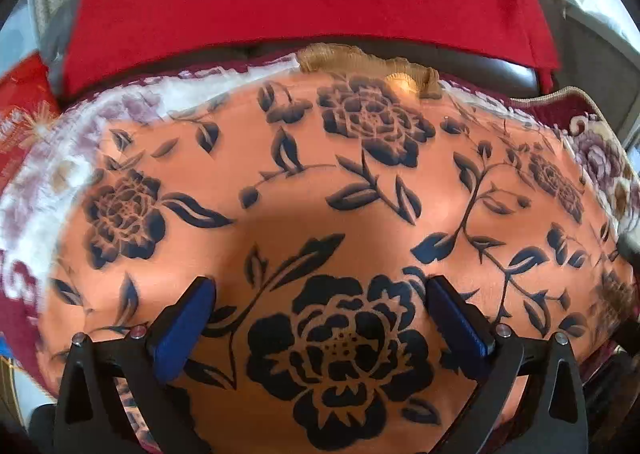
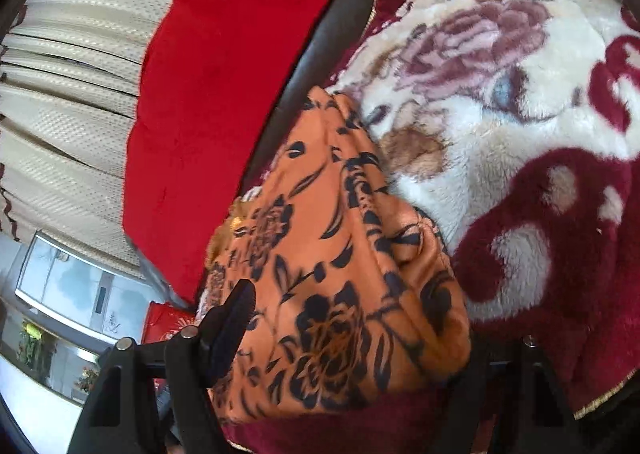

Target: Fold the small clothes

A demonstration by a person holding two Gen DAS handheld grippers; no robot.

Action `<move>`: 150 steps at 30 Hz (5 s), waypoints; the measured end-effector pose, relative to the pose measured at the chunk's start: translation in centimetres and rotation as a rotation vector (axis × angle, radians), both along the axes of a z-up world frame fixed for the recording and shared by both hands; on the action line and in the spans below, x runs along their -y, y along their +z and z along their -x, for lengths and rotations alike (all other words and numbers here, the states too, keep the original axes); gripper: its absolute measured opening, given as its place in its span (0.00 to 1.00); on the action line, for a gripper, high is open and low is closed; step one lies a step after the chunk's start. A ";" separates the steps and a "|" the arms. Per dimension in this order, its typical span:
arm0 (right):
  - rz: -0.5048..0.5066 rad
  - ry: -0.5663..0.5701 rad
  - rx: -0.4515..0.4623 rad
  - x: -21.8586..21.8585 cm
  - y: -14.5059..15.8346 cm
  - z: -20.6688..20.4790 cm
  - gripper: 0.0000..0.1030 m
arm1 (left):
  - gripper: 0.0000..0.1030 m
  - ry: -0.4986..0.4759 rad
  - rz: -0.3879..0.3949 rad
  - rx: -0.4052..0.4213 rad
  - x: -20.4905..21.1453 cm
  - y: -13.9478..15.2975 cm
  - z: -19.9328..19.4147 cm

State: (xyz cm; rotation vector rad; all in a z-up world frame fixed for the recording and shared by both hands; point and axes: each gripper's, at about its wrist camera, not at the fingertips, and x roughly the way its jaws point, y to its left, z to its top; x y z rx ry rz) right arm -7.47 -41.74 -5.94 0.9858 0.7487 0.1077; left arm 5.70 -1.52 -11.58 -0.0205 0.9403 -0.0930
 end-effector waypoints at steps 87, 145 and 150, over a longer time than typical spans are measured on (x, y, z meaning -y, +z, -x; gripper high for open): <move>0.601 0.831 0.283 -34.9 6.3 6.7 0.77 | 0.22 0.015 0.710 -0.009 -26.0 2.7 -4.8; 0.548 0.572 0.066 -25.0 9.1 -10.6 0.36 | 0.77 0.160 0.210 0.077 -19.1 -1.2 -1.5; 0.350 0.506 -0.025 -21.9 5.5 -11.2 0.56 | 0.78 0.161 0.247 0.074 -19.7 -1.1 -1.3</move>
